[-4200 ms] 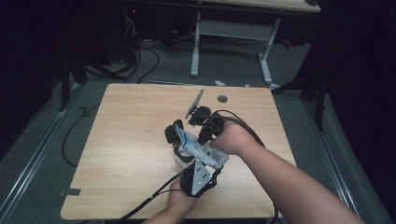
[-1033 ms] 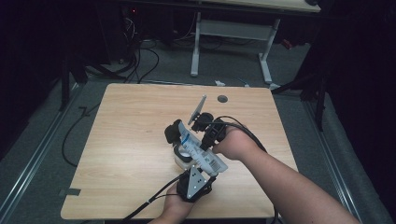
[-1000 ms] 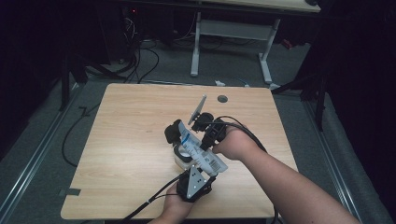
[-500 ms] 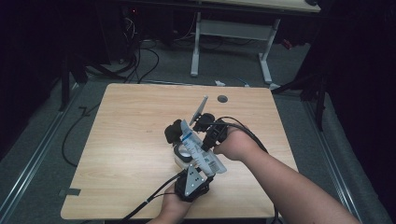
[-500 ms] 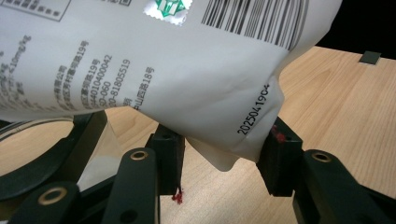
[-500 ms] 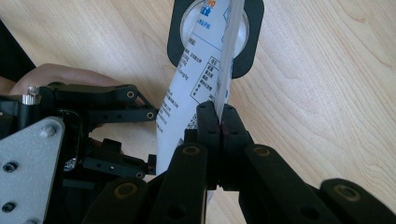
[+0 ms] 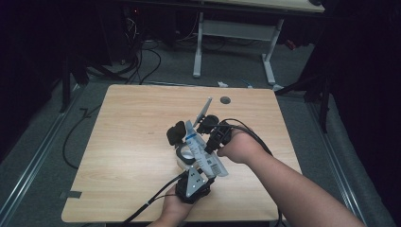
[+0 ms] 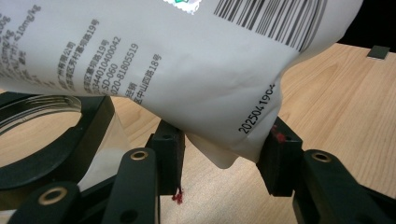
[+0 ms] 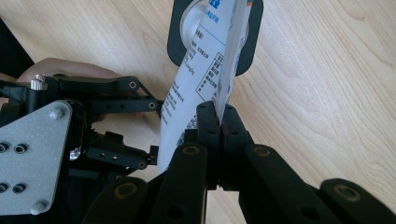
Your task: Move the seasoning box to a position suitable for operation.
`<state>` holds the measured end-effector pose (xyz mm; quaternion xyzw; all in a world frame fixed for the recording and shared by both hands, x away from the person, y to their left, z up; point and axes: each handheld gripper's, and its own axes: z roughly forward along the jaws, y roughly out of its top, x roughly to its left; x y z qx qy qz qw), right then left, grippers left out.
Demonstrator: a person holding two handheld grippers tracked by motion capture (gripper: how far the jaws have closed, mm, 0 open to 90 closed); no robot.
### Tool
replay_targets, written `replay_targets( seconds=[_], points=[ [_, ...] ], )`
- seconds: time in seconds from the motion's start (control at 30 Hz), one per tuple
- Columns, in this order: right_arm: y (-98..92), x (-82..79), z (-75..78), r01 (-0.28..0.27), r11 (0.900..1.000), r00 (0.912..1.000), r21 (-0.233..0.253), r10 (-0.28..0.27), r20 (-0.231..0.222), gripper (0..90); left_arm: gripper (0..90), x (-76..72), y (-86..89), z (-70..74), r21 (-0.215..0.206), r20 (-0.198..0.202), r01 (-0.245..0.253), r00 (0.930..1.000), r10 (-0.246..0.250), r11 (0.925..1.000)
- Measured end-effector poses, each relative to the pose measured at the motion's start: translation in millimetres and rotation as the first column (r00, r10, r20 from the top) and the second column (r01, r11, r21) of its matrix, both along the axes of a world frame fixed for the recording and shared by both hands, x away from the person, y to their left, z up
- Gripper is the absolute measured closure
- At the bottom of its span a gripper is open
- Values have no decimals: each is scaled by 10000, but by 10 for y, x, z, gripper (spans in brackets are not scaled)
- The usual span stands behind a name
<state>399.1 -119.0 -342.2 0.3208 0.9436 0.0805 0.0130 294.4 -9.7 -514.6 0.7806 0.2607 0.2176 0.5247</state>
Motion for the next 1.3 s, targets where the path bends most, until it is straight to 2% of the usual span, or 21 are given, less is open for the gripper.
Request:
replay_targets(
  seconds=[0.27, 0.63, 0.73, 1.13, 1.3],
  points=[
    [6, 2, -4, 13, 10000, 10000, 27, -13, 34, 895, 564, -10, -8, -5, -37, 50, -20, 10000, 20, 10000],
    [13, 11, -1, -67, 9999, 9999, 93, 66, 99, 895, 502, -47, 24, 5, -184, 5, 280, 9996, -280, 9994],
    [13, 13, 0, -99, 9999, 9999, 88, 98, 116, 895, 491, -87, 42, -2, -216, 132, 344, 9993, -342, 9992],
    [-5, 7, 33, 23, 9998, 9996, 181, -28, 293, 896, 480, -175, 254, -24, -256, 157, 532, 9985, -529, 9983],
    [-33, 2, 43, 61, 9996, 9996, 258, -68, 284, 896, 479, -168, 388, -31, -279, 133, 381, 9992, -377, 9989]
  ],
)
